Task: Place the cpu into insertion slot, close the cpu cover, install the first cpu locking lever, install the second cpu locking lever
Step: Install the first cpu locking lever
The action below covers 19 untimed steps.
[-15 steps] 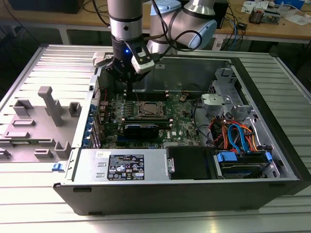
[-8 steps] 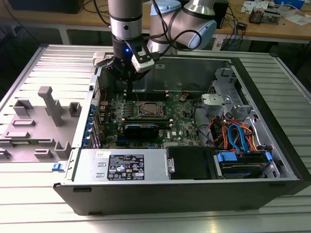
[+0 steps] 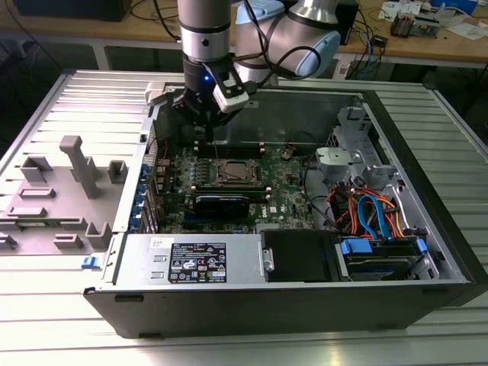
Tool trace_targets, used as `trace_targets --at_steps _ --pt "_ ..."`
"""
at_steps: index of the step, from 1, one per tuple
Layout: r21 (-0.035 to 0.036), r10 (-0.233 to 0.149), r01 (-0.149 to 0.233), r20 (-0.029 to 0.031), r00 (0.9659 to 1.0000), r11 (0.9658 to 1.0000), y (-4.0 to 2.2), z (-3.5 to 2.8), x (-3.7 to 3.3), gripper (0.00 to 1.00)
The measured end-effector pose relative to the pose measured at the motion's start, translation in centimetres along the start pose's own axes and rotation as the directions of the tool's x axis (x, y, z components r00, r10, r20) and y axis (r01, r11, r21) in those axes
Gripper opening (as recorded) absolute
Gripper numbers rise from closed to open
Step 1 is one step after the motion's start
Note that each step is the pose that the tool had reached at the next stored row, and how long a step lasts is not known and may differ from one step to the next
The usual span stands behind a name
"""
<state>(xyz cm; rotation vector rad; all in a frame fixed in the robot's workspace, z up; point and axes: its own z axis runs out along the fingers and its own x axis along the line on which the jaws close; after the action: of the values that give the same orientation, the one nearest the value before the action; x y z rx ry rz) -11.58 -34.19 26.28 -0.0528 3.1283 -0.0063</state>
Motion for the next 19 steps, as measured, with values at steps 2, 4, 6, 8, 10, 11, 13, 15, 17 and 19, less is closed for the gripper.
trace_targets --at_steps 2,4,6,8,10,11,13,15,17,19 --pt "0.001 0.0 0.0 0.0 1.0 1.0 -0.01 0.02 -0.33 0.11" --pt "0.0022 0.0 0.0 -0.0001 1.0 1.0 -0.02 0.03 -0.64 0.11" --pt "0.0039 0.0 0.0 -0.0001 1.0 1.0 -0.03 0.05 -0.91 0.11" --pt "0.0076 0.0 0.0 -0.0001 1.0 1.0 -0.04 0.13 -1.13 0.11" --pt "0.0109 0.0 0.0 -0.0004 1.0 0.9999 -0.04 0.22 -1.33 0.11" --pt "0.0117 0.0 0.0 -0.0005 1.0 0.9999 -0.05 0.23 -1.35 0.11" --pt "0.0119 0.0 0.0 -0.0004 1.0 0.9999 -0.04 0.24 -1.36 0.11" --pt "0.0123 0.0 0.0 -0.0004 1.0 0.9999 -0.04 0.24 -1.36 0.11" --pt "0.0123 0.0 0.0 -0.0005 1.0 0.9999 -0.04 0.24 -1.36 0.11" --pt "0.0123 0.0 0.0 -0.0004 1.0 0.9999 -0.04 0.24 -1.36 0.11"
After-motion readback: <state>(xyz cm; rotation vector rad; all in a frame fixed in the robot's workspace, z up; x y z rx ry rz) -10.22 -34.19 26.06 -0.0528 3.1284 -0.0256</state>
